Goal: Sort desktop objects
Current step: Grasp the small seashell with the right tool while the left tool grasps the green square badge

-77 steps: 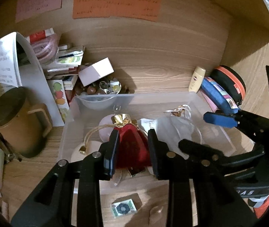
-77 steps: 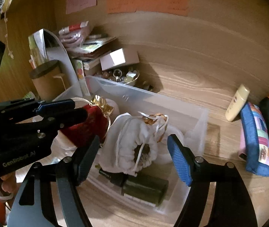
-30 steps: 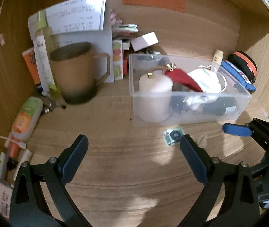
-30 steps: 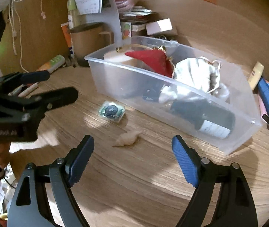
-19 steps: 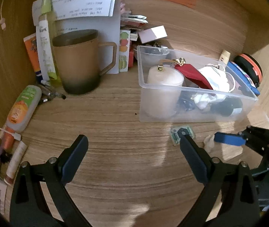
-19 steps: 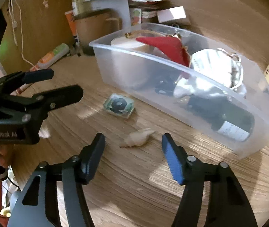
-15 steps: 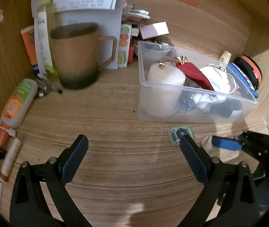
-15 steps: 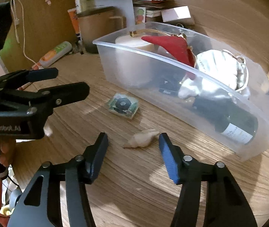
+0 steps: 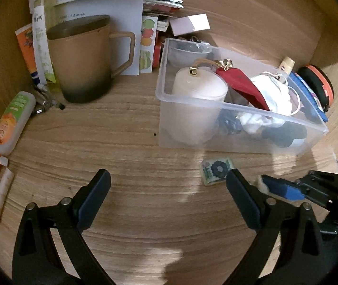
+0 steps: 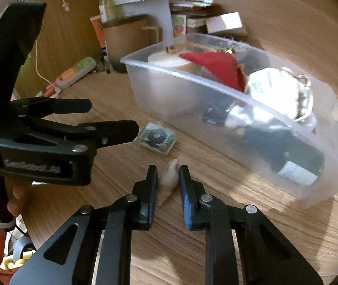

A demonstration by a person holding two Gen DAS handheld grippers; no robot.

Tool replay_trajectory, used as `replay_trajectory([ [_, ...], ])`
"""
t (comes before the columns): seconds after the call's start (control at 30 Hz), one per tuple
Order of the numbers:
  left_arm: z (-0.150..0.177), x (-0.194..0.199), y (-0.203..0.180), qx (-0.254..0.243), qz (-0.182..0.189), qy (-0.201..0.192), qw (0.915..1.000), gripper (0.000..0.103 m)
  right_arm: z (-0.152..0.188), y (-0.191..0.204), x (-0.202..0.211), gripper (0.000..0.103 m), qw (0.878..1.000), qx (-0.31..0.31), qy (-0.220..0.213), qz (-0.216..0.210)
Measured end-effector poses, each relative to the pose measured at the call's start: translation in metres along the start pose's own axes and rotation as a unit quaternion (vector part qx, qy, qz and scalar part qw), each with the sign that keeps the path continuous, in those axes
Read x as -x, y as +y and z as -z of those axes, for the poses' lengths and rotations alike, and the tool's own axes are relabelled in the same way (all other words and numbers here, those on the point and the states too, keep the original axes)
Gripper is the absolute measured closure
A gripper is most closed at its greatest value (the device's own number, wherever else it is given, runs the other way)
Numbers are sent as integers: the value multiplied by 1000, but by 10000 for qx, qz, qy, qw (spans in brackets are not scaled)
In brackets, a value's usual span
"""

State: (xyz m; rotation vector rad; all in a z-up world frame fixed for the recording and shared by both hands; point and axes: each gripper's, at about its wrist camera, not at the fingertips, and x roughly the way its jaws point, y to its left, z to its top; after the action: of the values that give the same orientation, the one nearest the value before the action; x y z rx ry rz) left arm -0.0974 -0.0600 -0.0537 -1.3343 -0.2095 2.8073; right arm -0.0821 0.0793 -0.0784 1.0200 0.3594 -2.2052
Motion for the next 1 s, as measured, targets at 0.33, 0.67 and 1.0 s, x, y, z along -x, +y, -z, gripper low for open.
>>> replay_trajectory([
  [0.33,-6,-16,-23,-88,-161,155,9997,4,17,-42,33,86,9985,-335,-428,90],
  [0.67,-9,-31,-43,-269,-378,182,9988,14,23,-58,46,86,9947,-654,-735,-288],
  [1.0,-7,-34,-54,-560,-473,137,9972,41,28,-63,50,86,9914,-754,-862,-630],
])
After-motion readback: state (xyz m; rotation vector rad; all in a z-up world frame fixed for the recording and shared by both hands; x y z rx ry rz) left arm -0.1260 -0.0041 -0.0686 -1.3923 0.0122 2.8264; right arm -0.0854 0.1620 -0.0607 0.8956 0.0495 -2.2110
